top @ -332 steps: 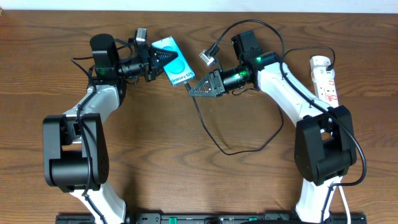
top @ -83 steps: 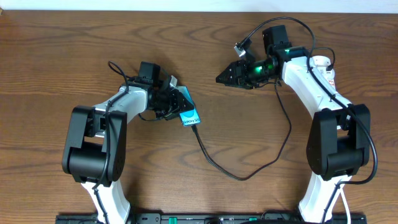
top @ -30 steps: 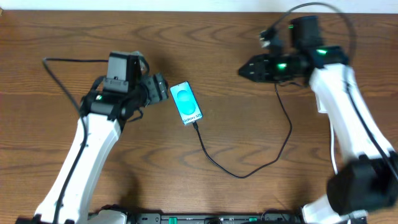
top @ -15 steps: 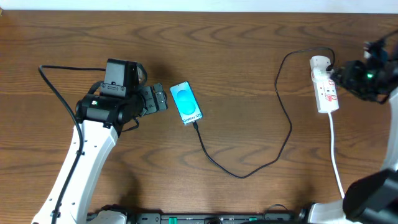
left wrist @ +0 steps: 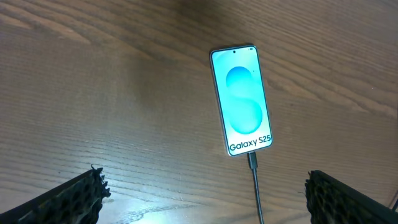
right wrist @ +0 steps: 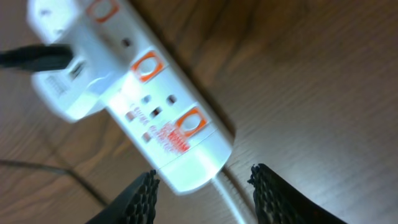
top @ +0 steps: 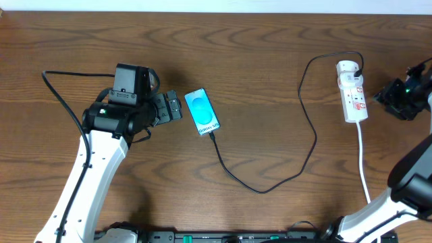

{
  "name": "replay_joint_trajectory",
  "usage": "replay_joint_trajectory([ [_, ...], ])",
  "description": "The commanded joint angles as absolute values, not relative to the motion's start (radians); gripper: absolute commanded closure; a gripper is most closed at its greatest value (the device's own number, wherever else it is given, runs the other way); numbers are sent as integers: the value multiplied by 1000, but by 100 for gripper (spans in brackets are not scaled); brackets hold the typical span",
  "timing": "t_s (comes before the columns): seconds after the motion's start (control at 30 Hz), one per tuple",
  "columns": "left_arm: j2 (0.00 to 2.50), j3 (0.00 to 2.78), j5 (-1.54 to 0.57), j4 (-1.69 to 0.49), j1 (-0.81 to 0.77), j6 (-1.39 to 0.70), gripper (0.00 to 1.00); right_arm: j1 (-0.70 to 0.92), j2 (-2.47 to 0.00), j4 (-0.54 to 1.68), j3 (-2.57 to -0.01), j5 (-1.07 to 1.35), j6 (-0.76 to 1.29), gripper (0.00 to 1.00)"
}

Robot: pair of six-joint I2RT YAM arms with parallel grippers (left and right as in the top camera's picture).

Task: Plug charger to phone and switch on socket
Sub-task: 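Position the right gripper over the power strip's orange switch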

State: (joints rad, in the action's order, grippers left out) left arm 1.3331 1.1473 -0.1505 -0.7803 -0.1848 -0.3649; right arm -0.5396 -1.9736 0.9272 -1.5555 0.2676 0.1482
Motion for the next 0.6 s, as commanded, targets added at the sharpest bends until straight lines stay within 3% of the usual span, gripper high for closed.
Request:
replay_joint_trajectory([
  [0.0,1339,1156,-137,-781,-180,-355,1,-543,-2018,884,-1556,241,141,51],
  [0.57,1339,1156,-137,-781,-180,-355,1,-505,-2085,690,-1556,244,36,42],
])
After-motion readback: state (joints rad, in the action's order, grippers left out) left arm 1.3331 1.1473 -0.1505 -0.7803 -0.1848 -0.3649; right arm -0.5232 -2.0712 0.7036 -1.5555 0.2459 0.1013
